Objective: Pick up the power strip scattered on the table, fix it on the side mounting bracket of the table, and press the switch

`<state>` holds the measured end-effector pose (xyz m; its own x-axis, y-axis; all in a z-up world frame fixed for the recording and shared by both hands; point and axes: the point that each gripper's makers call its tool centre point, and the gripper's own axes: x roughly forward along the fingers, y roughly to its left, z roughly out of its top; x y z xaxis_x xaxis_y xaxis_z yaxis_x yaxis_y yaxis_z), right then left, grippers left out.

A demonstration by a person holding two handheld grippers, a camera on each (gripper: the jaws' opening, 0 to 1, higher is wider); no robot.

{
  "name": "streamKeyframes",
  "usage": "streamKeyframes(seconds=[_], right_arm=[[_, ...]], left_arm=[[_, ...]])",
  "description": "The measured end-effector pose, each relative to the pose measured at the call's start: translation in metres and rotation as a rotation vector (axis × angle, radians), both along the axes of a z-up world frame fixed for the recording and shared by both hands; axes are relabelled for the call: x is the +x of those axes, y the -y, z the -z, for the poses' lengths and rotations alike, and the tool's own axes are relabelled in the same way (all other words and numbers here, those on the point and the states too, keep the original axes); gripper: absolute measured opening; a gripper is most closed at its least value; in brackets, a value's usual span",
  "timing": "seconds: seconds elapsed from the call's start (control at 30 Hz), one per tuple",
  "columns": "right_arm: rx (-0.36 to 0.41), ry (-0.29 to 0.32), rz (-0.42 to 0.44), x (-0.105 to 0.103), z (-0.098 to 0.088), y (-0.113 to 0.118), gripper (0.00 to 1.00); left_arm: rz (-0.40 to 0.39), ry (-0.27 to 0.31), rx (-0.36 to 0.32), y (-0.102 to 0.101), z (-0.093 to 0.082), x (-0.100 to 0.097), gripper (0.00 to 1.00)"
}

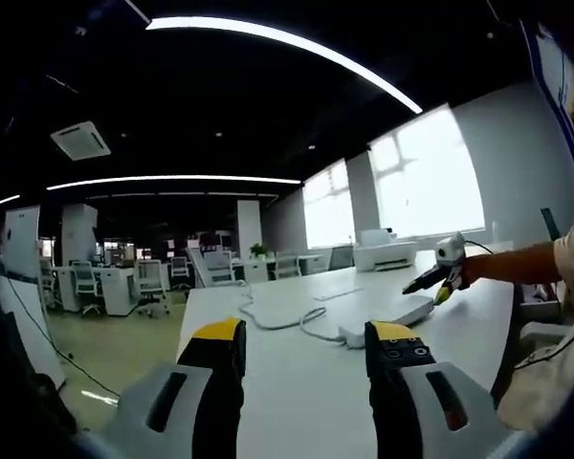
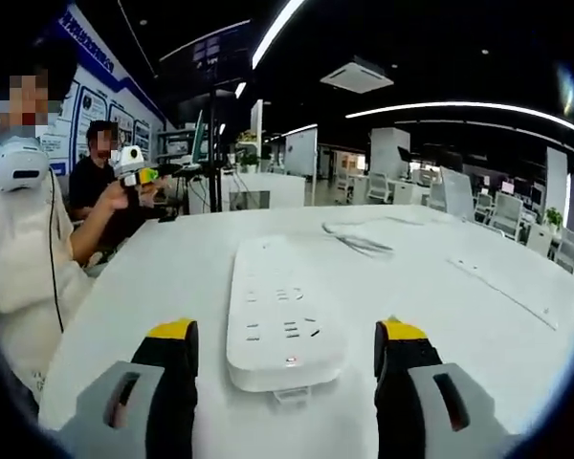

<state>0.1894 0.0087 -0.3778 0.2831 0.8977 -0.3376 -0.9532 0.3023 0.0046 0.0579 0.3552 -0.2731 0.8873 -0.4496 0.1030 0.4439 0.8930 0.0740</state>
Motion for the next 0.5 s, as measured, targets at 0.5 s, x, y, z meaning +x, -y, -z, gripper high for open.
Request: streamKeyframes(seconds=[0.5], right_arm=[[-0.045, -0.029, 0.016, 0.002, 0.022, -0.006, 0.57]], left_arm=[[0.010, 0.009, 0.011, 0.002, -0.002, -0.002, 0.55]])
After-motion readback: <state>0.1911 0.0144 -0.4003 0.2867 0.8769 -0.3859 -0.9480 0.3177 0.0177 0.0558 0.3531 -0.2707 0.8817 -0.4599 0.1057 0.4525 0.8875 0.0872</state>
